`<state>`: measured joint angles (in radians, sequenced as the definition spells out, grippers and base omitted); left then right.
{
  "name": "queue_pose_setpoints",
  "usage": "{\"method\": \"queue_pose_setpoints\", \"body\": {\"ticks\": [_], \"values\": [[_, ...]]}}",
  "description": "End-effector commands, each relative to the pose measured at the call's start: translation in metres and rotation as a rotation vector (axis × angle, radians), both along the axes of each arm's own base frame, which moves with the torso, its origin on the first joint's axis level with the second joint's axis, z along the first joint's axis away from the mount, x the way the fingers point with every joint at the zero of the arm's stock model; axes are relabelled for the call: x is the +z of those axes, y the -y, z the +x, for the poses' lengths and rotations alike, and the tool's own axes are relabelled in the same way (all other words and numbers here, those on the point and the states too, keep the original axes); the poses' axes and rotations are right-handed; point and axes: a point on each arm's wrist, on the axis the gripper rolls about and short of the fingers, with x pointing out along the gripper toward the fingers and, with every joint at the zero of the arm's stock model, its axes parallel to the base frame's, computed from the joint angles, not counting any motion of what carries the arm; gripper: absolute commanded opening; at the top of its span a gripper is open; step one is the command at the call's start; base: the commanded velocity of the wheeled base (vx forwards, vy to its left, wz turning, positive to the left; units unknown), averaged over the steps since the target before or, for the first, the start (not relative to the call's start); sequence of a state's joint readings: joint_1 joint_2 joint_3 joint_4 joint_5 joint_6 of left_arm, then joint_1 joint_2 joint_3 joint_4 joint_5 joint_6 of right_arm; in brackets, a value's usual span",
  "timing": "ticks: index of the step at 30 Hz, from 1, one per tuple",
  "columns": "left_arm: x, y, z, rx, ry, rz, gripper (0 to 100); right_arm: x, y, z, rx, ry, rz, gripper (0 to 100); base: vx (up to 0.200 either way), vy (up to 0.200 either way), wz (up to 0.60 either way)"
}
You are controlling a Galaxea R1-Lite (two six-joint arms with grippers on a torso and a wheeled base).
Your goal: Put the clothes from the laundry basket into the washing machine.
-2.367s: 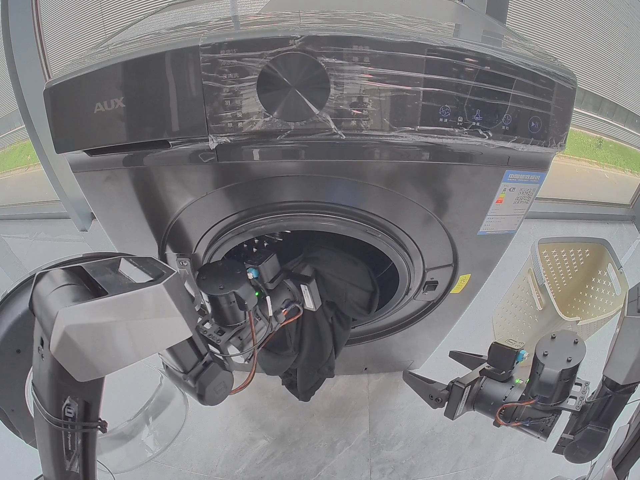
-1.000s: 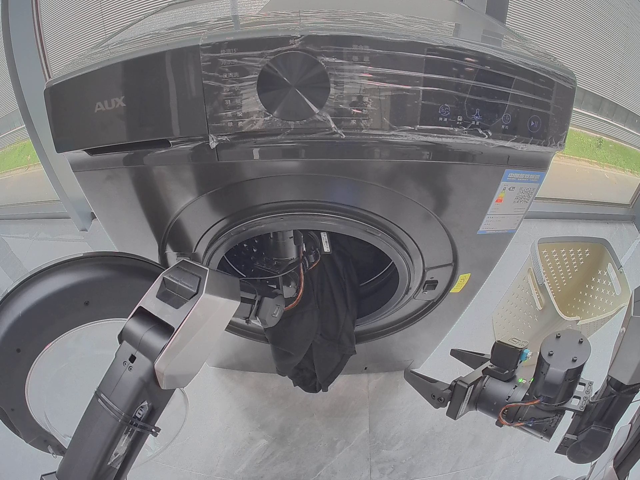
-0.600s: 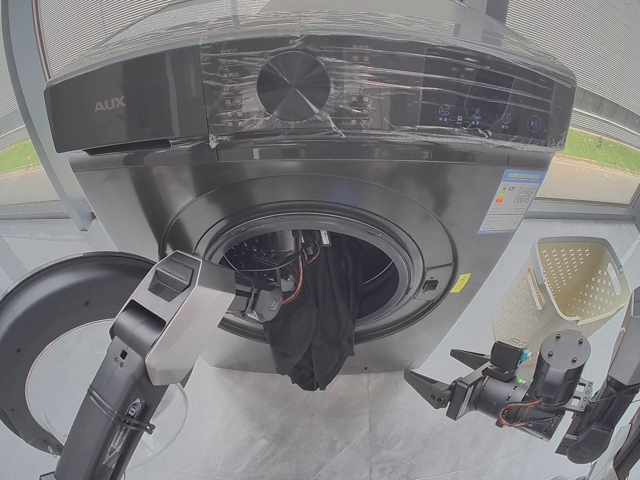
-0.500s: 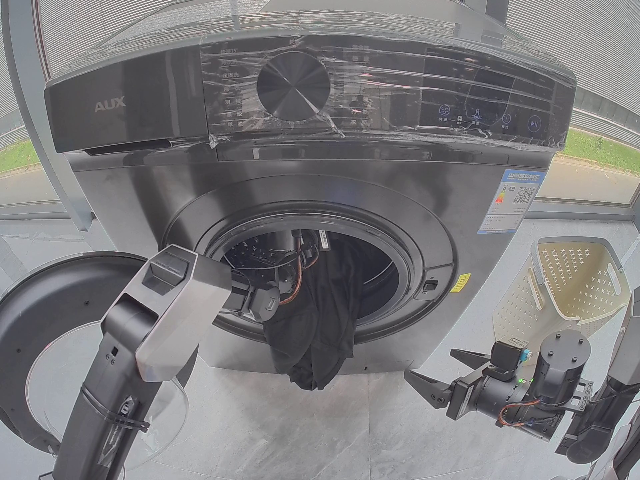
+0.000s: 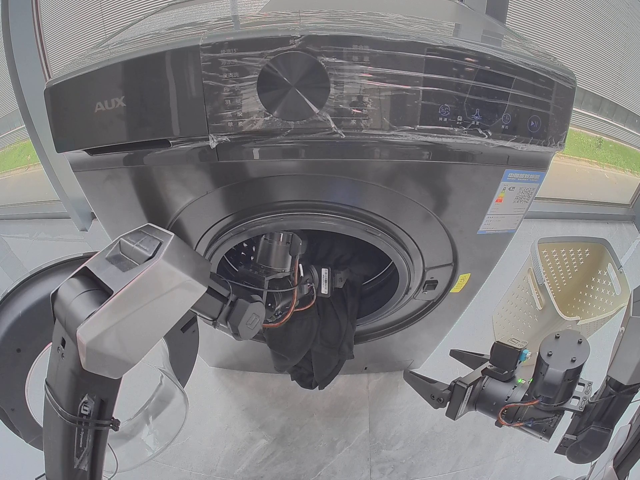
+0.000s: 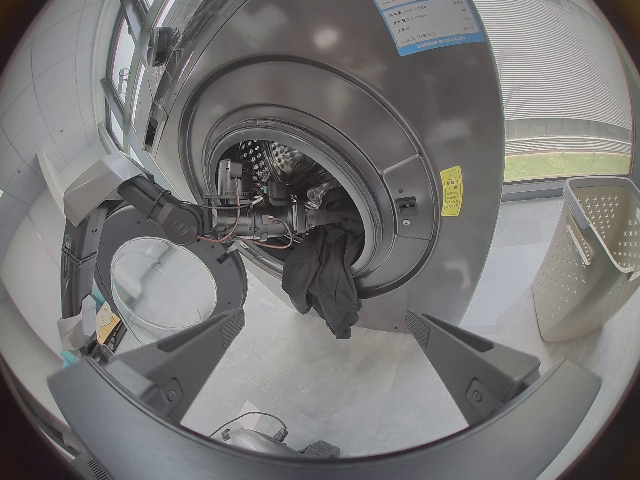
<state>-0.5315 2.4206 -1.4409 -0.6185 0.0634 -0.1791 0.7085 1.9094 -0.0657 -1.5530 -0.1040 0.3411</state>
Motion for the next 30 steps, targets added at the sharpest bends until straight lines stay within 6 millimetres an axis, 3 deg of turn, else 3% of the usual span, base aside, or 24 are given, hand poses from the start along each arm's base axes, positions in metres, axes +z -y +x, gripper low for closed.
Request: {"method": "queue_pose_setpoints", "body": {"ticks": [1,12,24,25,30], "values": [[-0.007,0.0,-0.008,-0.016,-0.025,0.021,100,0.0,0.0,0.0,0.0,0.006,0.004,100,0.0,0.0,0.0],[-0.051,0.005,-0.002,-0.02,-0.061,0.044,100,0.001,-0.001,0.0,0.002,0.008,0.006,100,0.0,0.0,0.0],[-0.065,0.014,0.001,-0.023,-0.071,0.048,100,0.003,-0.001,0.001,0.002,0.016,0.013,100,0.0,0.0,0.0],[-0.067,0.014,0.0,-0.022,-0.074,0.051,0,0.003,-0.001,0.002,0.002,0.017,0.014,100,0.0,0.0,0.0],[-0.073,0.013,0.005,-0.011,-0.064,0.047,0,0.003,-0.002,0.002,0.003,0.017,0.014,100,0.0,0.0,0.0]]}}
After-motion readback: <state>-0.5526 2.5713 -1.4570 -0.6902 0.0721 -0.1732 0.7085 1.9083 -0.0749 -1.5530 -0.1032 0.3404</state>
